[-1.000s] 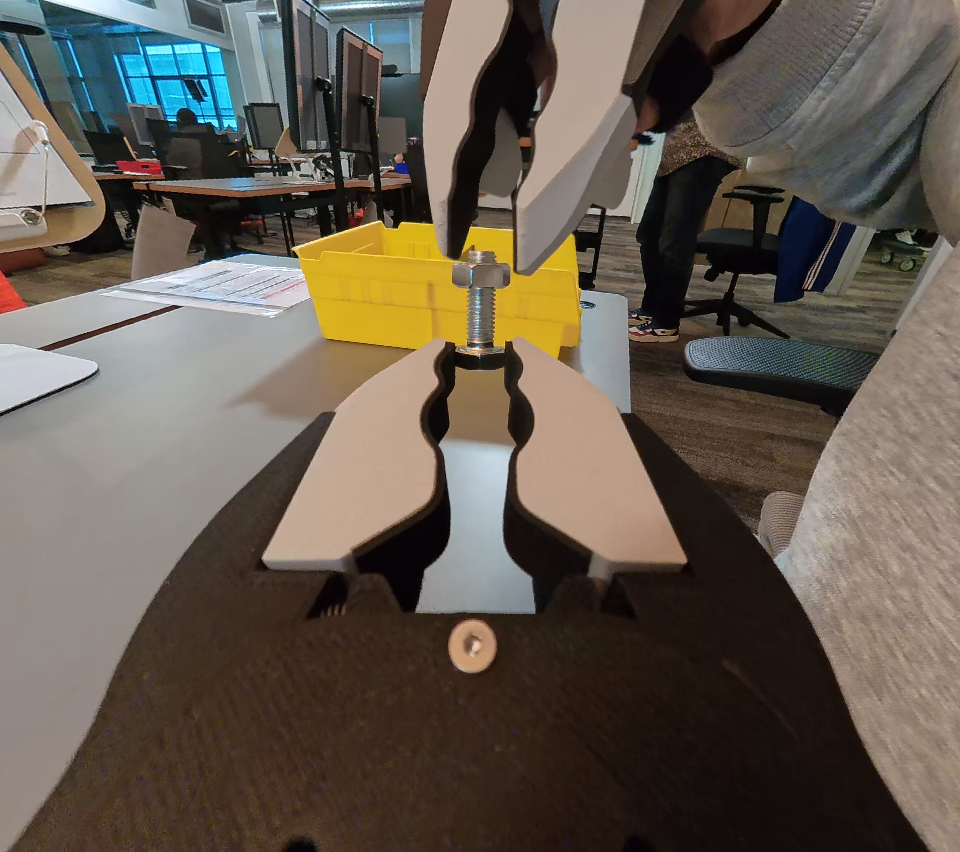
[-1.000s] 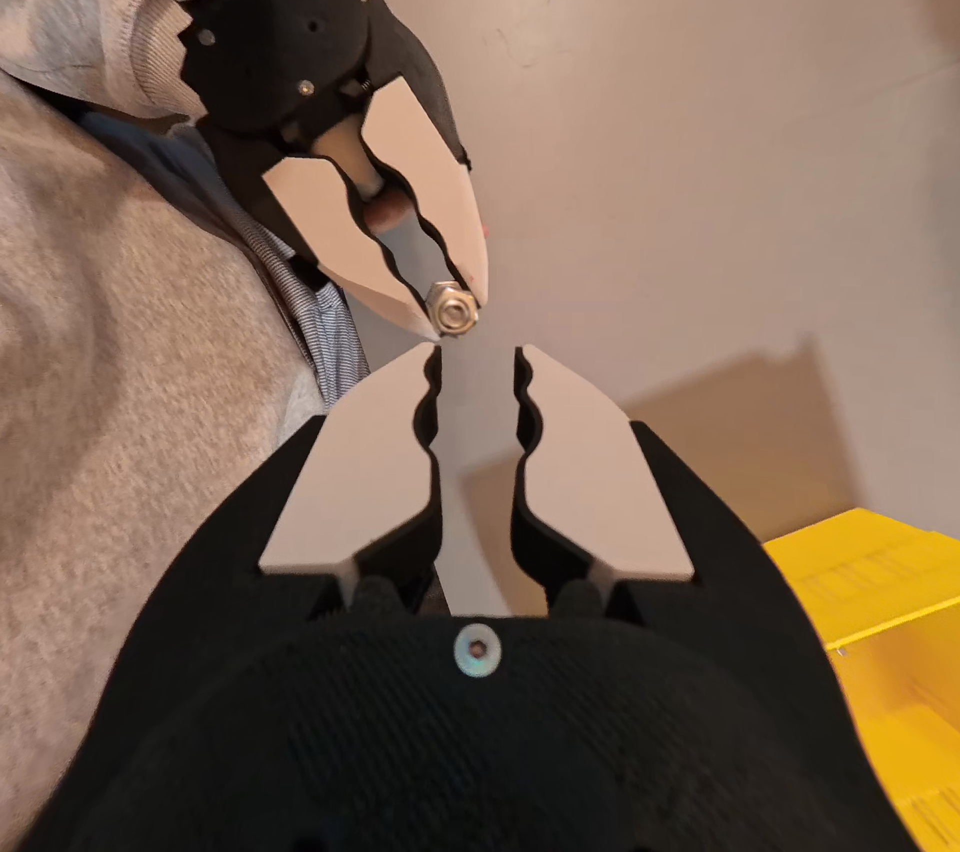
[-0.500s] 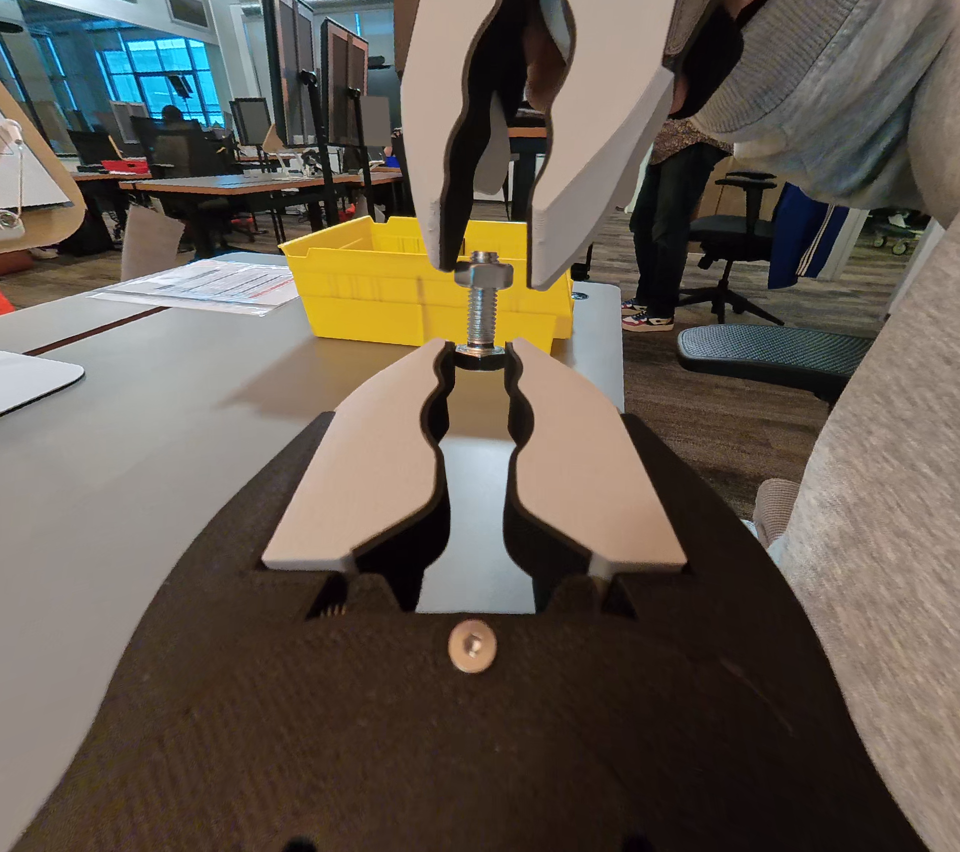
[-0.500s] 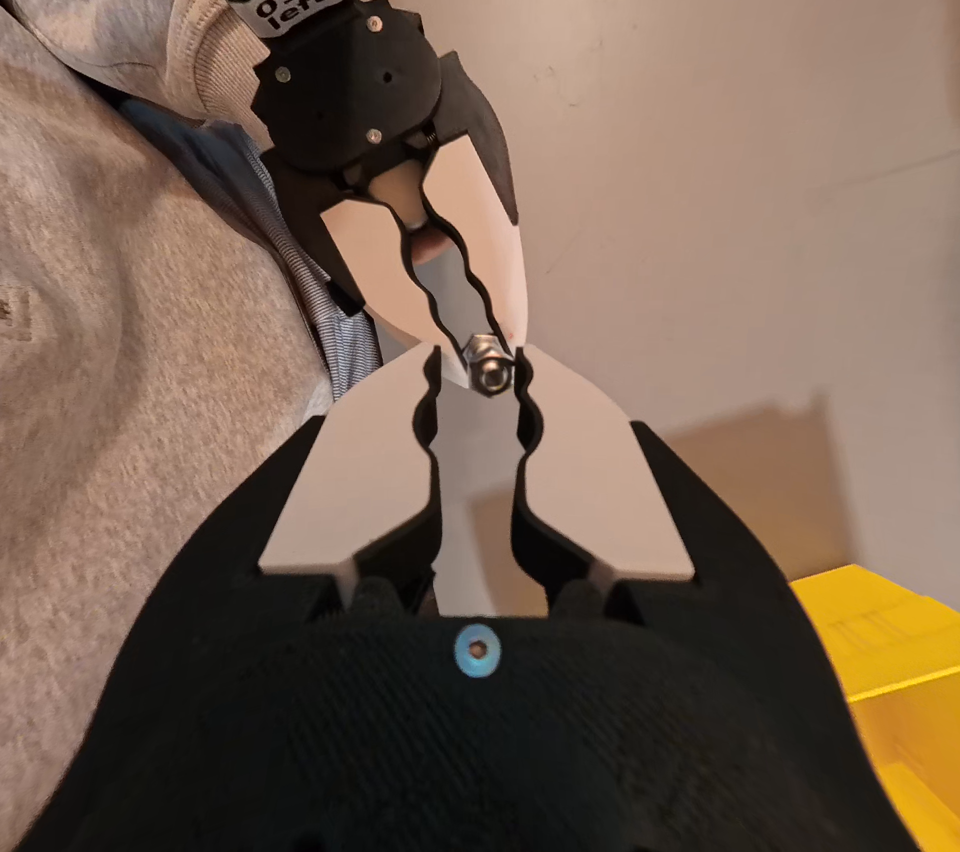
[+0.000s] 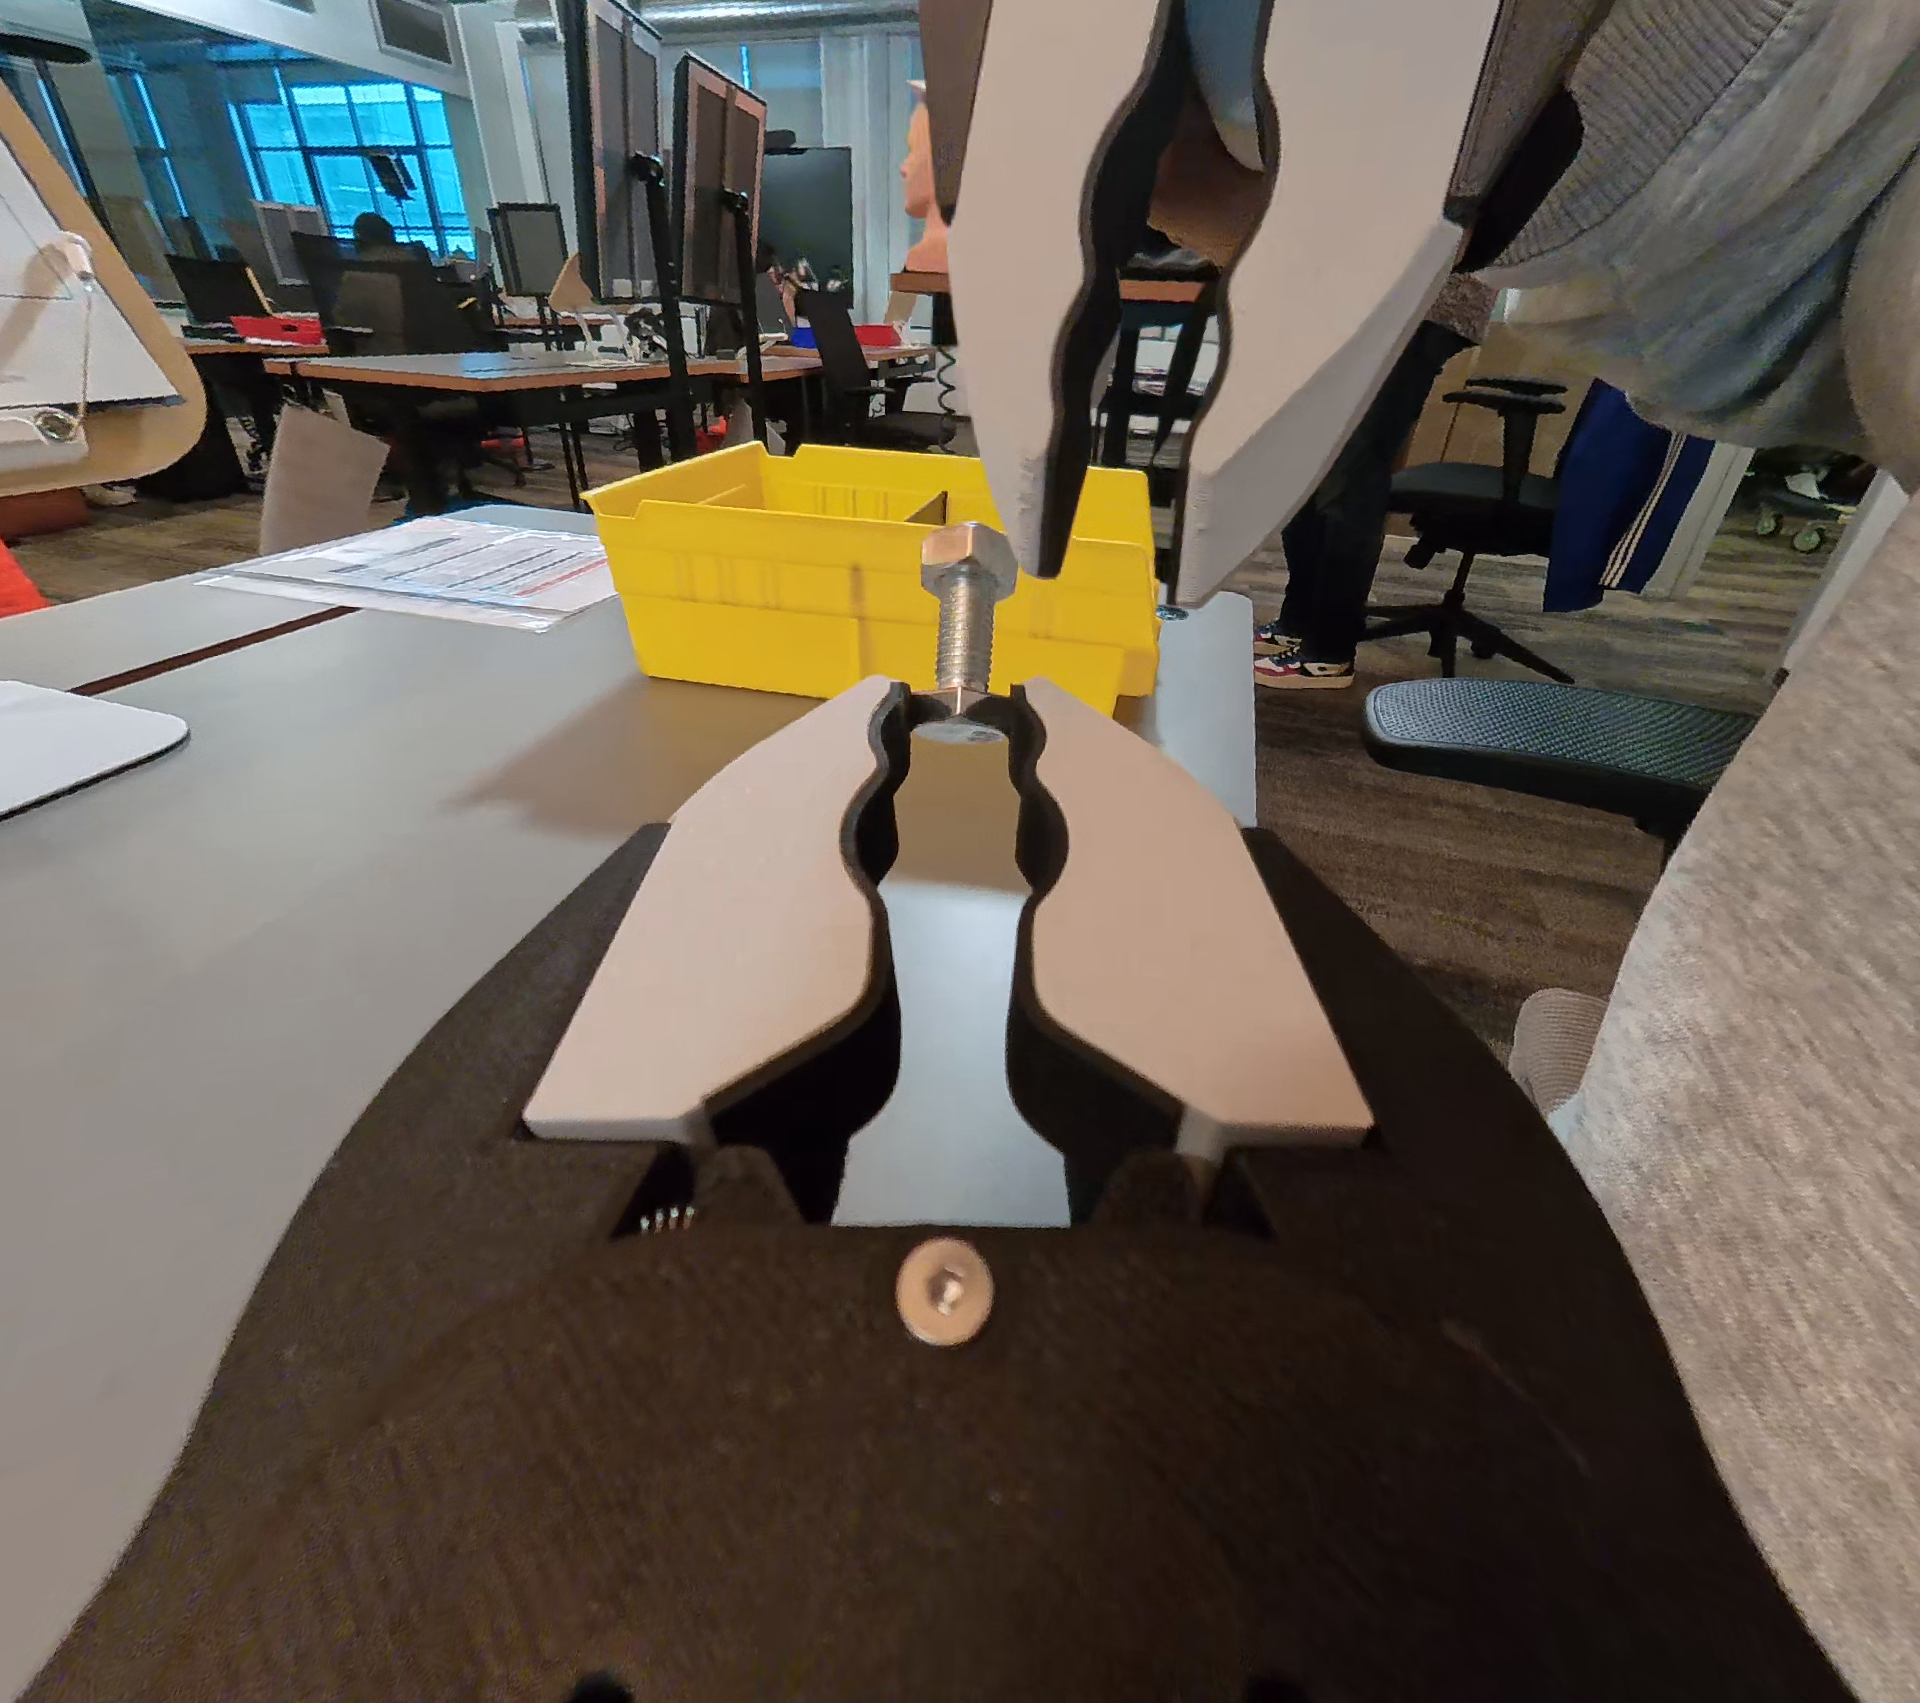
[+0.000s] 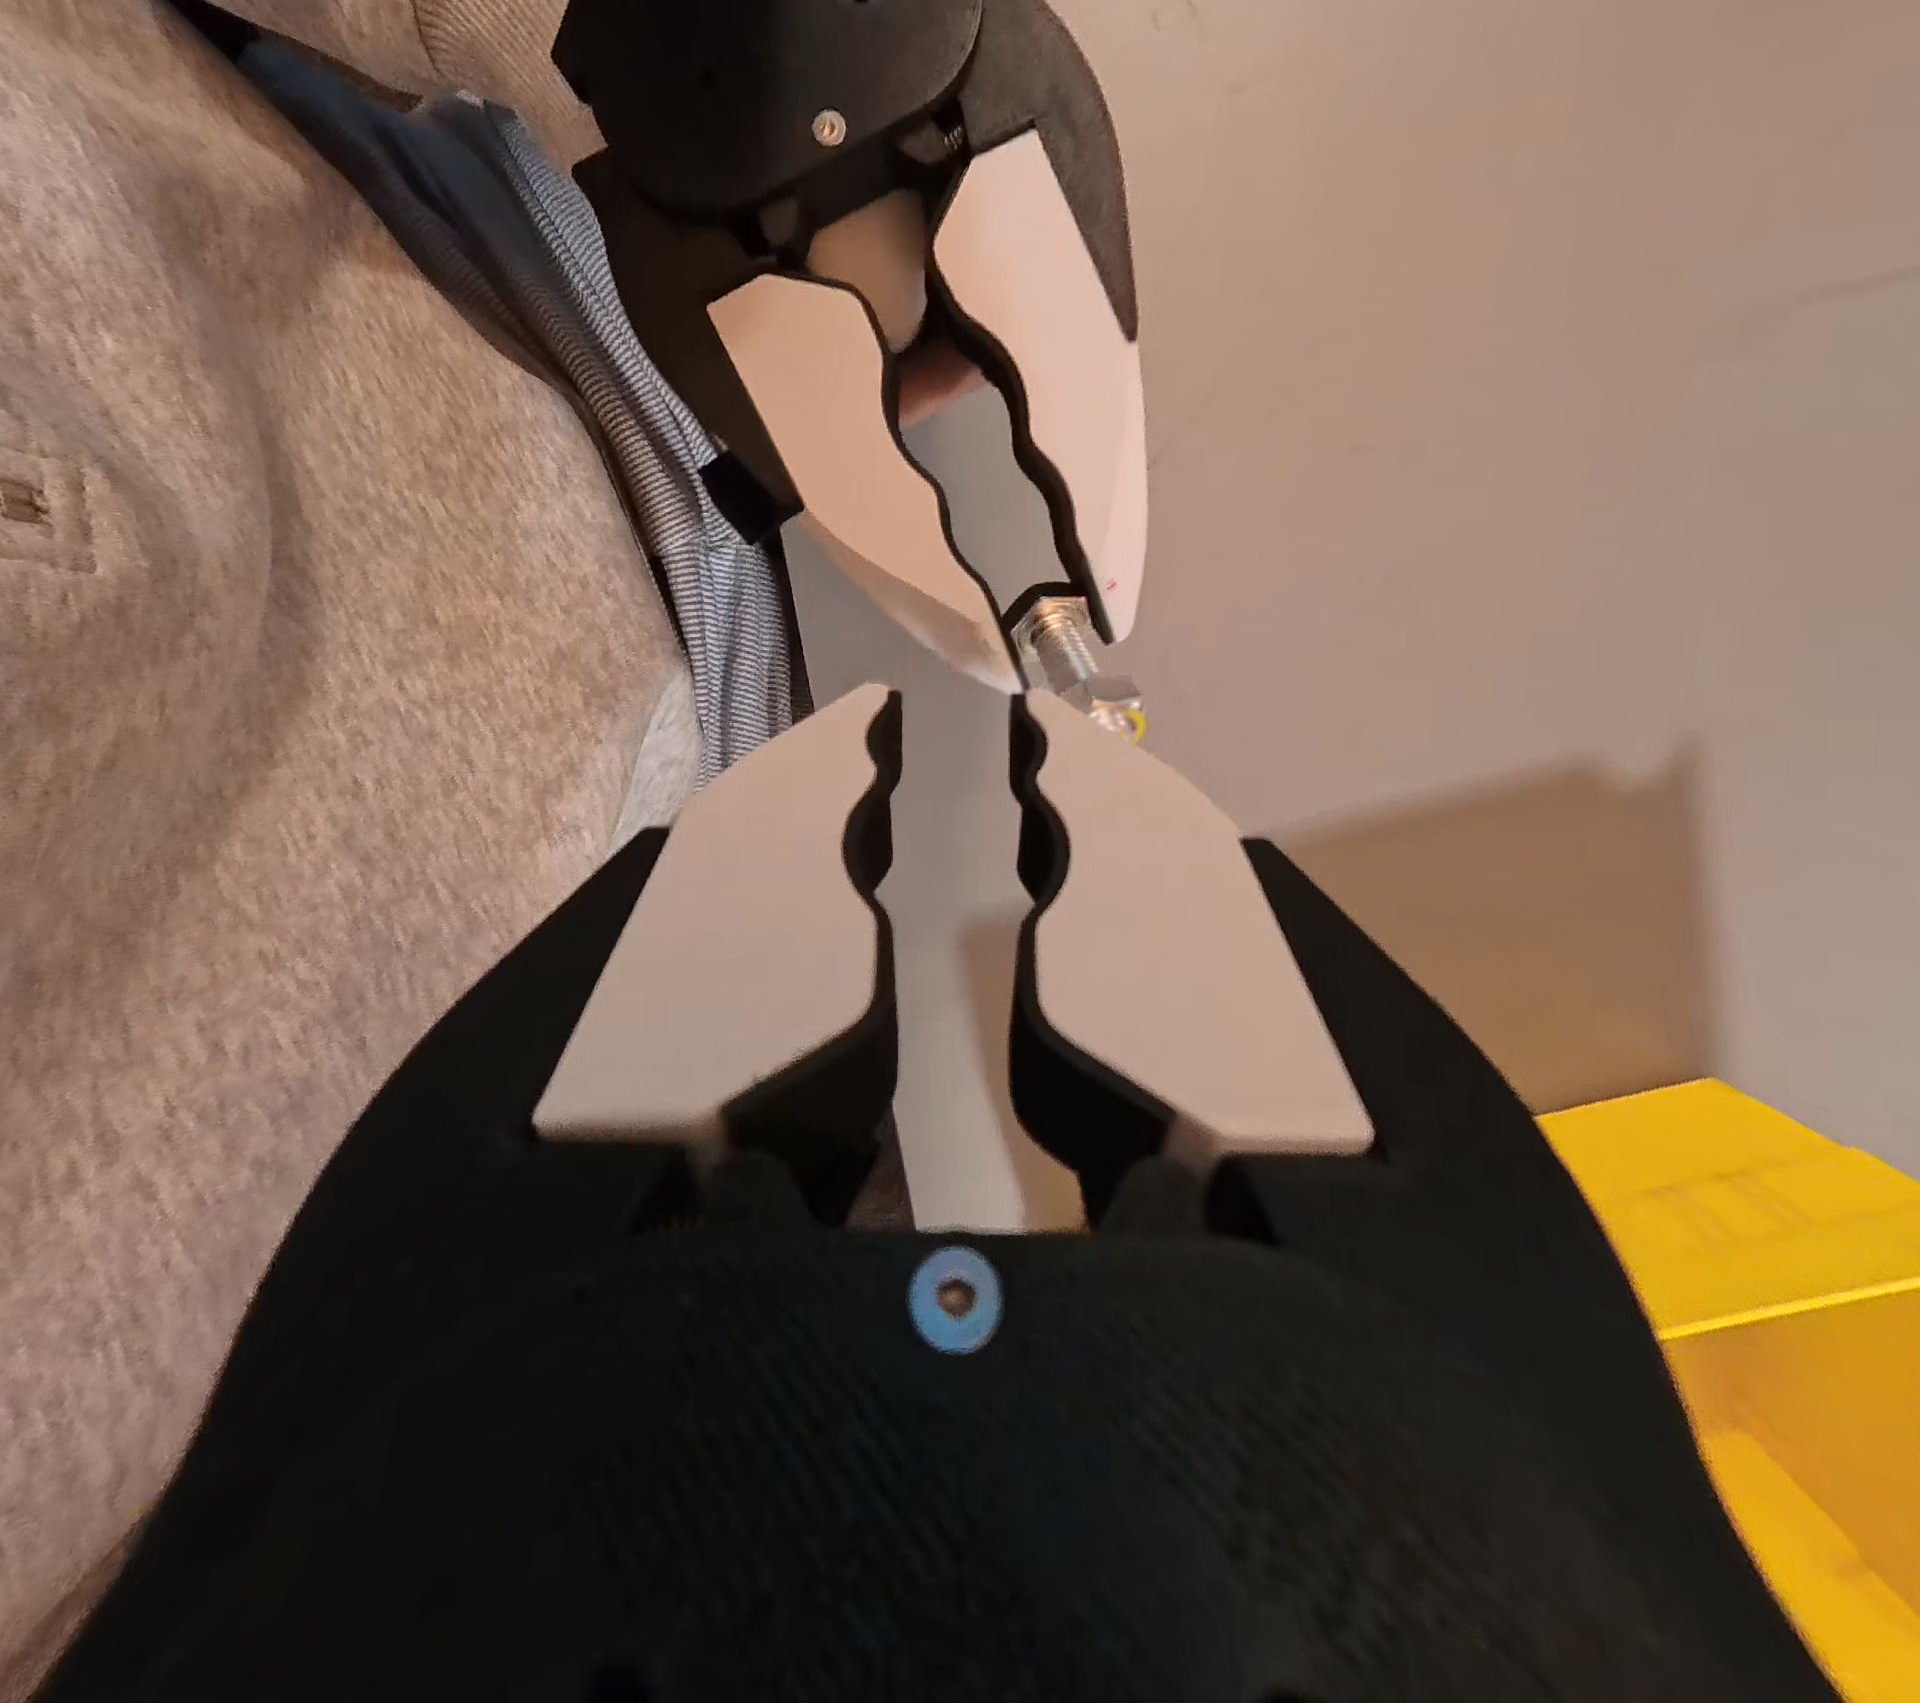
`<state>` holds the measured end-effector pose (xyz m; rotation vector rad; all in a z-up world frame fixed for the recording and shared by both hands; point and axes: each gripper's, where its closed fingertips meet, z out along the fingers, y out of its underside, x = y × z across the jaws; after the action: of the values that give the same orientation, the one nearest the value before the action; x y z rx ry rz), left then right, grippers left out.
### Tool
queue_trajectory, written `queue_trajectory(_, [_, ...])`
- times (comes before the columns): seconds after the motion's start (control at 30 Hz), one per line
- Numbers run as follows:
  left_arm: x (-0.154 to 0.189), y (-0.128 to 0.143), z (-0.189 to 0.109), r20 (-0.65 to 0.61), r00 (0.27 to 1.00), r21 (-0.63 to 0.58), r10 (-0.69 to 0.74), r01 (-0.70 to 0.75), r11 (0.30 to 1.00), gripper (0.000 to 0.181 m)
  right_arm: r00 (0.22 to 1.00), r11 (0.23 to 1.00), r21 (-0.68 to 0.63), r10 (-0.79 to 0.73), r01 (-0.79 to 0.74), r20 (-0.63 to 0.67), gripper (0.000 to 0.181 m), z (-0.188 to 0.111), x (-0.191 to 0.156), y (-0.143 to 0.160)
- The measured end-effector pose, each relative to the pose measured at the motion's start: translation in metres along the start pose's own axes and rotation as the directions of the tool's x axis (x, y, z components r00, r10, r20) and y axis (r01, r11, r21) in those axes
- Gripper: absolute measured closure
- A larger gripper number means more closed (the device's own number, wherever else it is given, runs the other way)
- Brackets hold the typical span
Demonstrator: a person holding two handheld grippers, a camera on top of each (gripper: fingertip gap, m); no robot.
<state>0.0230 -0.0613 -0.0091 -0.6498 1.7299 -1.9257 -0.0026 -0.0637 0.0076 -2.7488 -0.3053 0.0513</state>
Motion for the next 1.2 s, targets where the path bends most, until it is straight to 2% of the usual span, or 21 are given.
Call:
queue_trajectory(0.23, [-0.001, -0.007, -0.003, 0.005, 1.0, 0.043, -0.014, 0.014, 0.999, 0.162, 0.999, 0.999, -0.018, 0.036, -0.037, -0.033, 0.162, -0.004, 0.011, 0.012])
queue_trajectory(0.53, [0.006, -0.01, -0.003, -0.03, 1.0, 0.067, 0.001, 0.001, 0.998, 0.162, 0.998, 0.99, 0.124, 0.064, -0.064, 0.004, 0.154, -0.01, 0.014, -0.007])
queue_trajectory(0.77, [0.004, -0.009, -0.002, -0.022, 1.0, 0.059, 0.003, -0.001, 0.998, 0.162, 0.999, 0.99, 0.143, 0.018, -0.022, 0.029, 0.158, -0.006, 0.004, -0.016])
queue_trajectory(0.9, [0.002, -0.01, -0.003, -0.016, 1.0, 0.064, -0.005, 0.006, 0.998, 0.162, 1.0, 0.991, 0.135, -0.002, 0.005, -0.02, 0.157, -0.011, 0.009, -0.018])
queue_trajectory(1.03, [0.001, -0.012, -0.004, -0.014, 1.0, 0.074, -0.006, 0.007, 0.997, 0.162, 0.998, 0.988, 0.151, 0.044, -0.038, -0.042, 0.158, -0.019, 0.021, -0.014])
queue_trajectory(1.2, [0.003, -0.017, -0.006, -0.02, 1.0, 0.098, 0.0, 0.002, 0.995, 0.162, 0.994, 0.983, 0.147, 0.107, -0.111, 0.032, 0.155, -0.011, 0.018, -0.006])
